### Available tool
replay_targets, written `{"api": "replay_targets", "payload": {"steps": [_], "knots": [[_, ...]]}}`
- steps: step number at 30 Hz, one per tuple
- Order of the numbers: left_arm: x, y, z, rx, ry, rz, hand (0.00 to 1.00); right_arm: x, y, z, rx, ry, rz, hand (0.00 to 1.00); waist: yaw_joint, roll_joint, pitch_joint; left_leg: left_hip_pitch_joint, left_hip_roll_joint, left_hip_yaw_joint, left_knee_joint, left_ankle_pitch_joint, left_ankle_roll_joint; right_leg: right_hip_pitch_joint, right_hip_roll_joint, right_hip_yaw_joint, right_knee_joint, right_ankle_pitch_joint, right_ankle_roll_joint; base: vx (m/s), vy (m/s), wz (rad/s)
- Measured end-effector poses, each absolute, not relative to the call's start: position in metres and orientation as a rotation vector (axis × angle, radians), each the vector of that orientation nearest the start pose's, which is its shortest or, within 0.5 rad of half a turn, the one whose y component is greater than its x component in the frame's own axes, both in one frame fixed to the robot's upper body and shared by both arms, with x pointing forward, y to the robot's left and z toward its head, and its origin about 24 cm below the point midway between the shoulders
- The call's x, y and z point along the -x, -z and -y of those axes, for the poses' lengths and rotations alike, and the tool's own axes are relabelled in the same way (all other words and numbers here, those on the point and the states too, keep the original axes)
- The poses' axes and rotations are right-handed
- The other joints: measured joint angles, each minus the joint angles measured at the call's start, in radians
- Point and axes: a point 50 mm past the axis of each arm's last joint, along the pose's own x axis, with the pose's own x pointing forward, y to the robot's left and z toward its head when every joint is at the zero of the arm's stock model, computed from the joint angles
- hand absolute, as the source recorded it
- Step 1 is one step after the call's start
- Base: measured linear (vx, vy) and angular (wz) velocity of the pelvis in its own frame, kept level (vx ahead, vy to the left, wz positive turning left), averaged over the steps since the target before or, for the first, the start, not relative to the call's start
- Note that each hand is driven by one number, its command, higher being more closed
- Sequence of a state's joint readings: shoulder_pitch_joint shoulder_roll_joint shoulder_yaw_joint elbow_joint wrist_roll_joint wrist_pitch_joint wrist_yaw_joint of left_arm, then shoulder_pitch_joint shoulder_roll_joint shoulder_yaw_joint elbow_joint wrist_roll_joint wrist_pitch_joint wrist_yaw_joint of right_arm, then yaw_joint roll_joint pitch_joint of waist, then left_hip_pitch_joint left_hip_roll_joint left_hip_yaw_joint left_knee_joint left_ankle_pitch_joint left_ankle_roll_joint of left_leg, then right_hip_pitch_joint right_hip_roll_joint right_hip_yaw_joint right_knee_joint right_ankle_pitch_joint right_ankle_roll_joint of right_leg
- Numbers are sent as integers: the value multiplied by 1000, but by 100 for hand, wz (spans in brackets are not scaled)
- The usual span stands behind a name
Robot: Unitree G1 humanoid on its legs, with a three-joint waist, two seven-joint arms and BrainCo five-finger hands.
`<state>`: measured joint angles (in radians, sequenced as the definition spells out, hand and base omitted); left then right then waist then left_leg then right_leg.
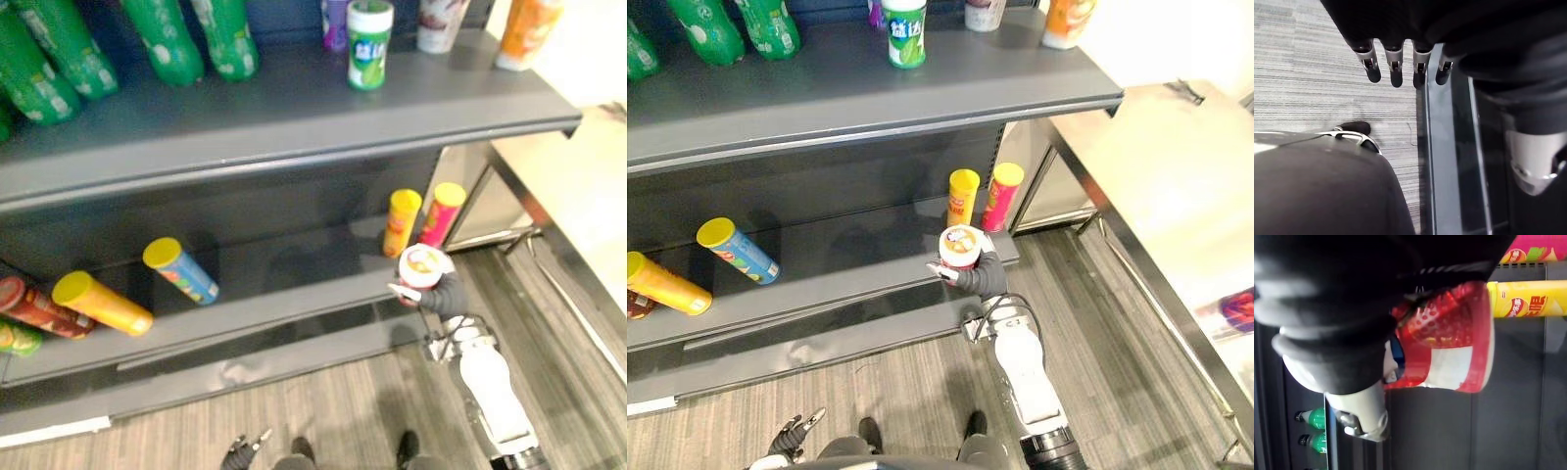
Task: Put the gum and the chips on the shelf.
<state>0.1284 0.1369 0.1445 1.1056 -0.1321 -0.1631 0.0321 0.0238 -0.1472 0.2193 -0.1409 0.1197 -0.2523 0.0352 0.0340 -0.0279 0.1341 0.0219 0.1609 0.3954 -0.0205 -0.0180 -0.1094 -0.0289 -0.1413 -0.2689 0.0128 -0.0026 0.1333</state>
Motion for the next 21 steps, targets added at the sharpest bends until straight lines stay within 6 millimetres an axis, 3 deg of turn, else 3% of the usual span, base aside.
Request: {"api": "replay_targets", "payload": {"steps": [3, 11, 16, 21], "knots": [[-75, 159, -226, 22, -334, -1038, 0, -238, -87, 119, -12, -271, 337, 100, -2, 0, -3, 7, 9, 1, -33, 25, -7, -1, 20, 0, -16, 6, -9, -11, -92, -3], [-74, 159, -225, -7, -308, -1047, 0, -238, -88, 119, -24, -282, 335, 100, 0, -4, -31, 22, -9, 5, -66, 33, 0, 17, 13, 7, -62, 29, -14, 3, -3, -1], [-74, 160, -224, -9, -304, -1061, 0, -241, -110, 112, -95, -373, 402, 100, -2, -7, -36, 28, -11, 14, -66, 33, 0, 29, 16, 16, -85, 45, -19, 8, -14, -6], [-74, 160, -222, -6, -300, -1068, 0, -251, -137, 82, -203, -547, 477, 100, 3, -7, -43, 35, -8, 25, -65, 33, 1, 35, 23, 31, -100, 60, -26, -45, -26, -8]]}}
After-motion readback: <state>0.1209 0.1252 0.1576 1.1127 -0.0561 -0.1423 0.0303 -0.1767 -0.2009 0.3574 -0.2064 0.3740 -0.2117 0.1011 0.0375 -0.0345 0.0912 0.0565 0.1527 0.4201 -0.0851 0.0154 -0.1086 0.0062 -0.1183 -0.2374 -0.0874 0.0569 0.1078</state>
